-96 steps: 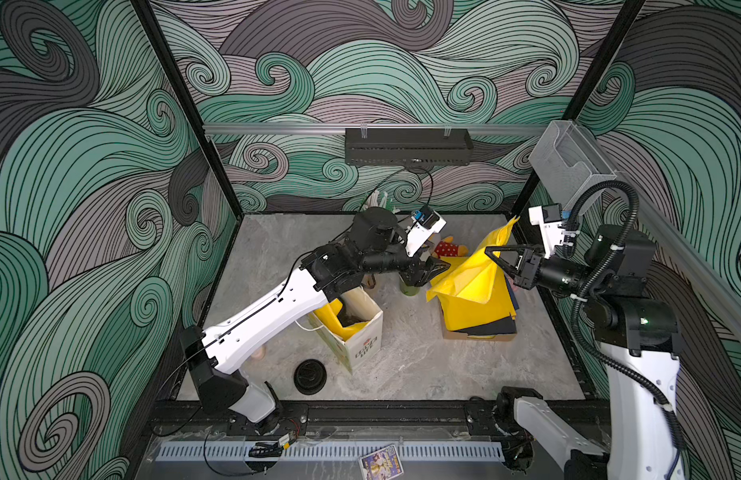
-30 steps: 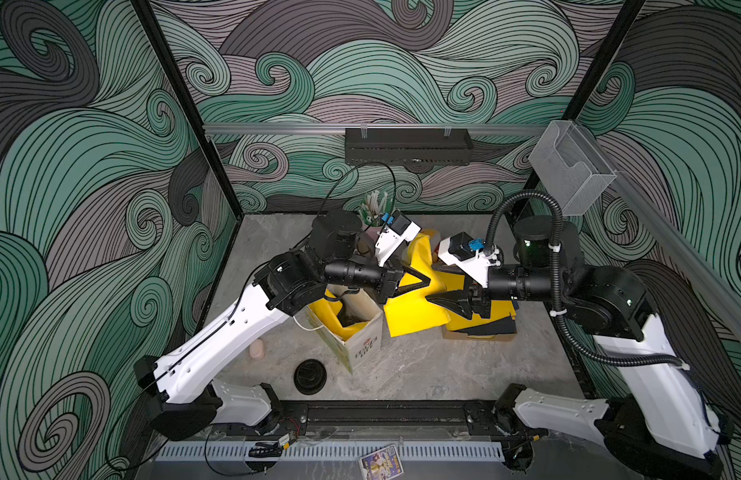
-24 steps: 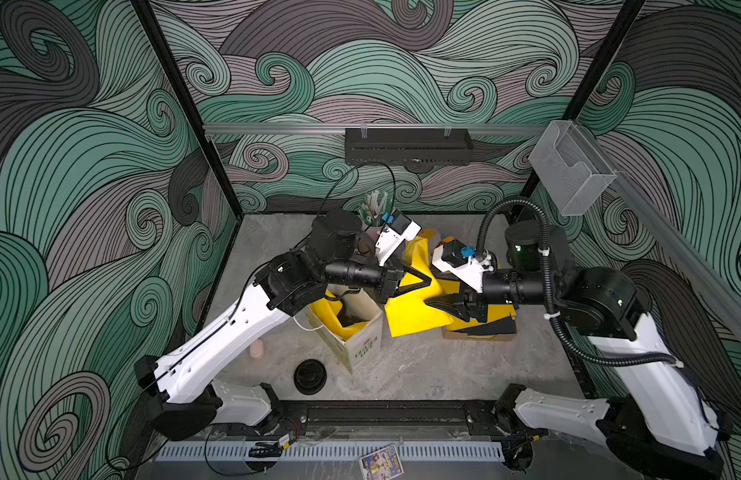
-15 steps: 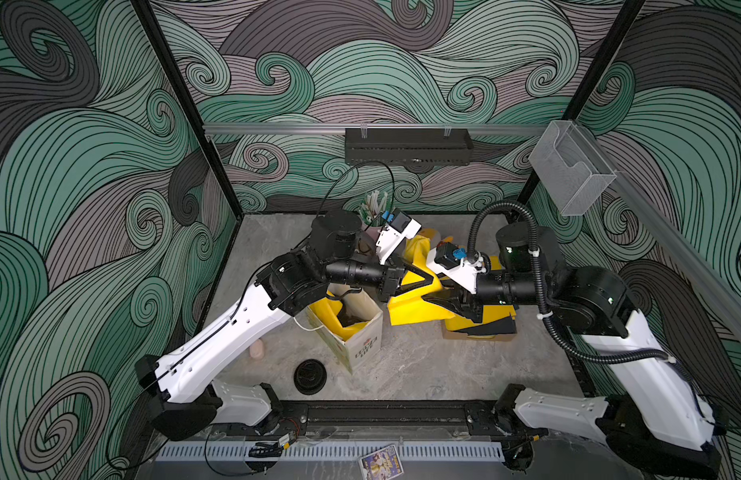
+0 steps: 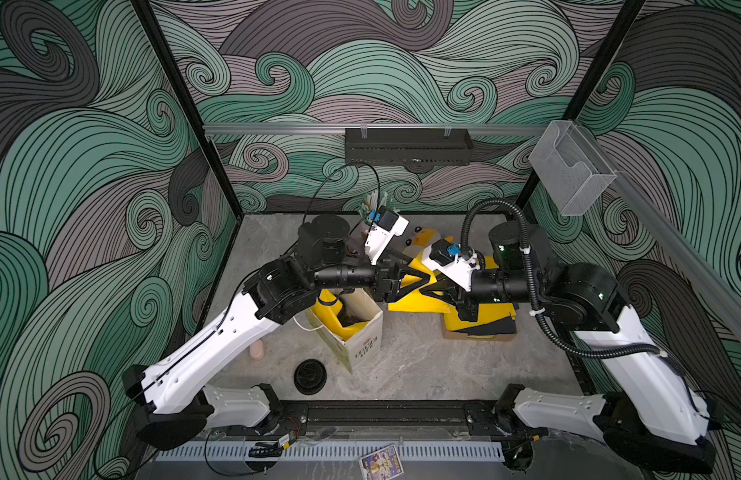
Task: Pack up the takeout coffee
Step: 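Fold the napkin between grippers and carry it over the bag with the right gripper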
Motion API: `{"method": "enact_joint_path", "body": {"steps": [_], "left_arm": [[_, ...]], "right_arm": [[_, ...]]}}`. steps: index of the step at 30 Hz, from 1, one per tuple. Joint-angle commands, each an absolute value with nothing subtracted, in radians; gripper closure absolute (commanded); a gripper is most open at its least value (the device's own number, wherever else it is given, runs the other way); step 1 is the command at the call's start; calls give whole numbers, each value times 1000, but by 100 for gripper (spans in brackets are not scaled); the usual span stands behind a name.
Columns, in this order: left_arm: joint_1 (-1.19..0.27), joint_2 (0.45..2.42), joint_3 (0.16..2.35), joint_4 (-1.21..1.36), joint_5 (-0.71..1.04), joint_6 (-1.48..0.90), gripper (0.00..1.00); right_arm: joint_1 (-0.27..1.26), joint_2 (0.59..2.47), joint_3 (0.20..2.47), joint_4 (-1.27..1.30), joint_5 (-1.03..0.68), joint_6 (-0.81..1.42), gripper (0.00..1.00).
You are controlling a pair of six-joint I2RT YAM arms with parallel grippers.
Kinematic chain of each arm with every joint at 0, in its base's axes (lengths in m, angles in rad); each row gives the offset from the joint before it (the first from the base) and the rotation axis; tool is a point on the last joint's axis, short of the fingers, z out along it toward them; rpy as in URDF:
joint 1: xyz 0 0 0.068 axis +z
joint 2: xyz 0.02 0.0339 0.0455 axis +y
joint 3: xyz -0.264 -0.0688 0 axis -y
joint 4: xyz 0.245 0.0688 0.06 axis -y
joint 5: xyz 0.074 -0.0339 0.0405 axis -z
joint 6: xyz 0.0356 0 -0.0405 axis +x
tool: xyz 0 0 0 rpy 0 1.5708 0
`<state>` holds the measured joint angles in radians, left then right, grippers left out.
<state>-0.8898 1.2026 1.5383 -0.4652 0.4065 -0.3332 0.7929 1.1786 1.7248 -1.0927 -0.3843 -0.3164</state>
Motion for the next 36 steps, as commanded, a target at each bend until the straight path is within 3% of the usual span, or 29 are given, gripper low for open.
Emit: {"method": "enact_joint_path", "body": {"steps": [1, 6, 12, 16, 24, 29, 36], "left_arm": [[-884, 1099, 1511, -412, 182, -289, 25], [-885, 962, 1483, -552, -209, -357, 25], [-884, 901, 1609, -1099, -605, -728, 27], [-884, 828, 1588, -1273, -599, -930, 27], [-884, 696, 1423, -1262, -483, -1022, 26], [-884, 669, 1356, -1200, -486, -1011, 35], [-884, 679, 1337, -1190, -476, -983, 44]], "right_arm": [[798, 1160, 1705, -1056, -412, -265, 100], [820, 1189, 1705, -953, -428, -141, 100], [973, 1304, 1718, -741, -296, 1, 100], [1050, 1428, 1802, -703, -223, 59, 100], [1130, 1581, 1909, -733, -93, 143, 100], [1131, 1667, 1979, -878, 35, 218, 100], [1146, 1776, 2100, -1071, 52, 206, 100]]}}
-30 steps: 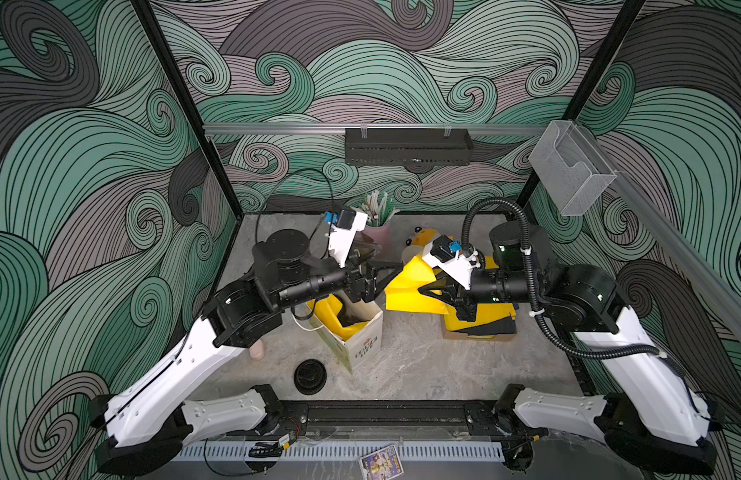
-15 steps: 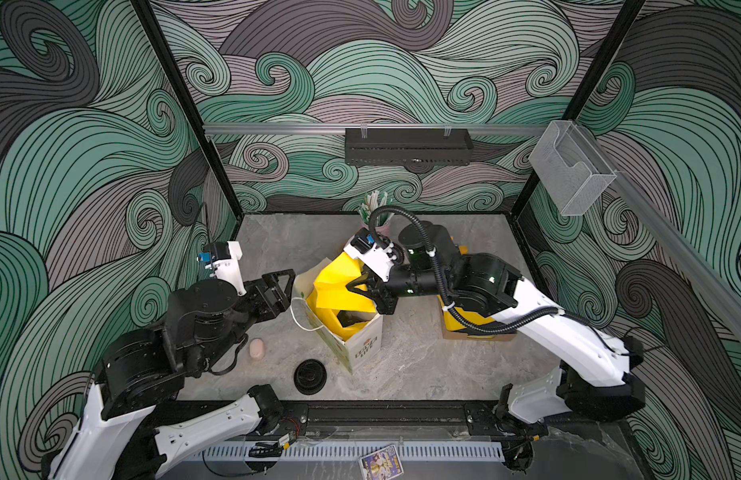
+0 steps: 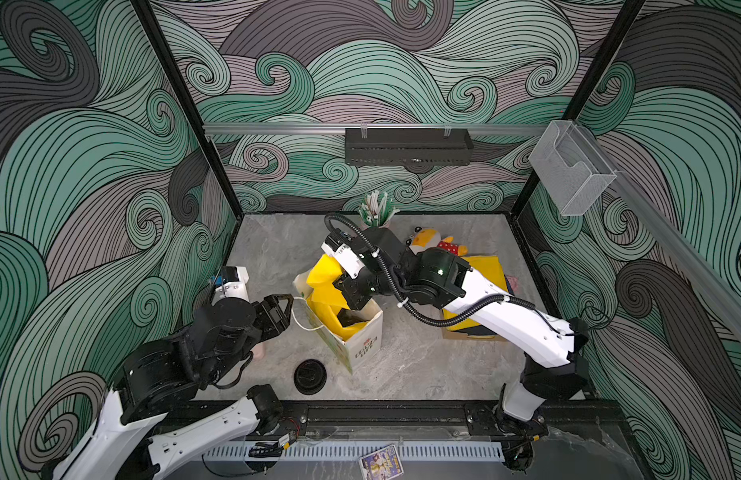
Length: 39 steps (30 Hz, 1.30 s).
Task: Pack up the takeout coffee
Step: 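Fold the napkin between grippers and carry it over the bag with the right gripper, then push the folded napkin down into the bag with the right gripper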
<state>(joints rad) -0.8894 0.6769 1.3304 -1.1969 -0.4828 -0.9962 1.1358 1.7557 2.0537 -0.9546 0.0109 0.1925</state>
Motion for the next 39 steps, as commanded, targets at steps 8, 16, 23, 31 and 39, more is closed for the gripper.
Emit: {"method": "enact_joint_path", "body": {"steps": [8, 16, 23, 31, 39], "left_arm": [[-883, 681, 1324, -1197, -477, -974, 52], [-884, 689, 1326, -1190, -471, -964, 52], [-883, 690, 1325, -1180, -472, -957, 52], [-884, 686, 1321, -1172, -489, -973, 52], [-883, 685, 1324, -1182, -499, -983, 52]], "right_arm": [[1147, 1851, 2143, -1180, 27, 221, 100], [1148, 1873, 2232, -1230, 58, 219, 100], [1168, 1760, 2260, -1098, 66, 88, 100], [1164, 1752, 2142, -1027, -42, 121, 100], [1149, 1813, 2087, -1087, -2, 217, 100]]}}
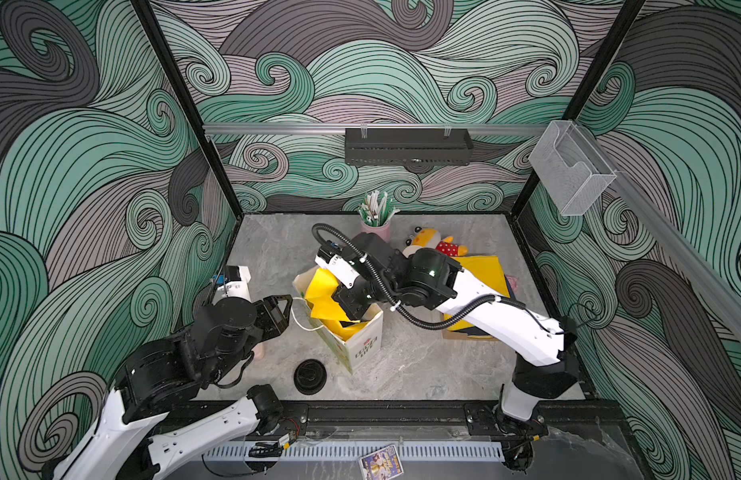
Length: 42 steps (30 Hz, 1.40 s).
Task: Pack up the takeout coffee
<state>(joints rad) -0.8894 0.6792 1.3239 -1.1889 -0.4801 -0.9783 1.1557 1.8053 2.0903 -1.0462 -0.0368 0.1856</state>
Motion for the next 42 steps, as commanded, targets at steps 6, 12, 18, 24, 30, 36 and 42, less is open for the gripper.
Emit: {"method": "enact_joint_path", "body": {"steps": [6, 12, 18, 24, 30, 36, 42], "left_arm": [[-884, 673, 1323, -1188, -536, -1006, 52], [-883, 667, 1323, -1198, -566, -1028, 51], [-884, 664, 1330, -1153, -571, -972, 49], [-883, 674, 1349, -1176, -617, -969, 49], [-884, 683, 1387, -1206, -684, -950, 48], [-883, 786, 1486, -1235, -725, -859, 46], [-880, 883, 1605, -1150, -805, -770, 39]], "right_arm": [[1134, 1868, 2058, -1121, 68, 223, 100], [1126, 1901, 2020, -1156, 106, 233, 100], [1125, 1930, 2014, -1157, 82, 228, 100], [1122, 1963, 2005, -1155, 60, 212, 100], [1120, 1958, 2029, -1151, 50, 211, 76], [1126, 1918, 2129, -1199, 50, 215, 50], [1143, 1787, 2150, -1151, 32, 186, 38]]}}
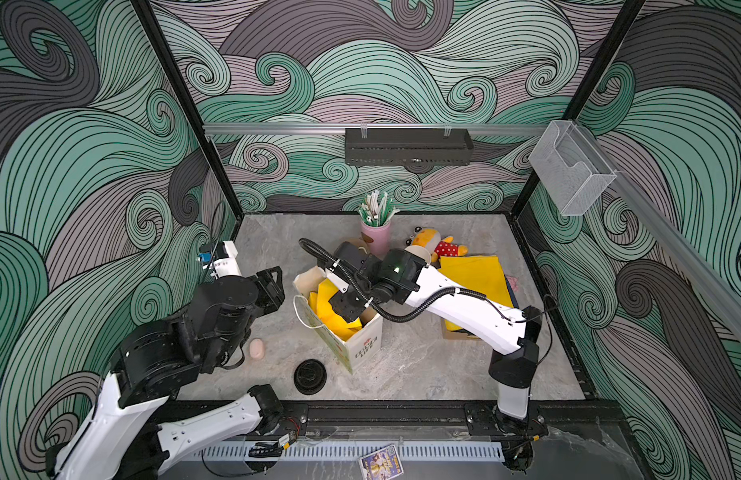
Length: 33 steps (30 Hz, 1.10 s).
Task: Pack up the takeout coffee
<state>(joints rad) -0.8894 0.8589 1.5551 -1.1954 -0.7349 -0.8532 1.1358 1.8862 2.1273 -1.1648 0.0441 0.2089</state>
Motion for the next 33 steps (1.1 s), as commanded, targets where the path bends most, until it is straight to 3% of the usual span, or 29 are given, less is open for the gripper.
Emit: {"method": "enact_joint_path", "body": {"steps": [1, 5, 11, 14, 18, 25, 31, 33], "left_arm": [[-877, 902, 1627, -1138, -829, -761, 38], [-835, 971, 1703, -1102, -886, -702, 36], [-660, 1040, 1716, -1008, -778, -574, 34], [-541, 1059, 1671, -965, -711, -518, 33], [-338, 1055, 1529, -819, -589, -450, 32], [-116, 998, 1099, -443, -599, -326, 28], [-37, 979, 768, -133, -545, -164, 19], [-31, 996, 669, -13, -513, -119, 17]], "right_arm": [[1143, 1755, 2139, -1125, 20, 176, 37], [1142, 1619, 2100, -1057, 34, 139, 32], [1080, 1423, 1963, -1056, 234, 231, 41], [951, 1280, 1789, -1061, 310, 325, 40], [629, 1079, 1444, -1025, 331, 325, 38], [181, 801, 812, -580, 390, 236, 29], [33, 796, 475, -88, 295, 156, 27], [13, 845, 391, 95, 192, 121, 25]]}}
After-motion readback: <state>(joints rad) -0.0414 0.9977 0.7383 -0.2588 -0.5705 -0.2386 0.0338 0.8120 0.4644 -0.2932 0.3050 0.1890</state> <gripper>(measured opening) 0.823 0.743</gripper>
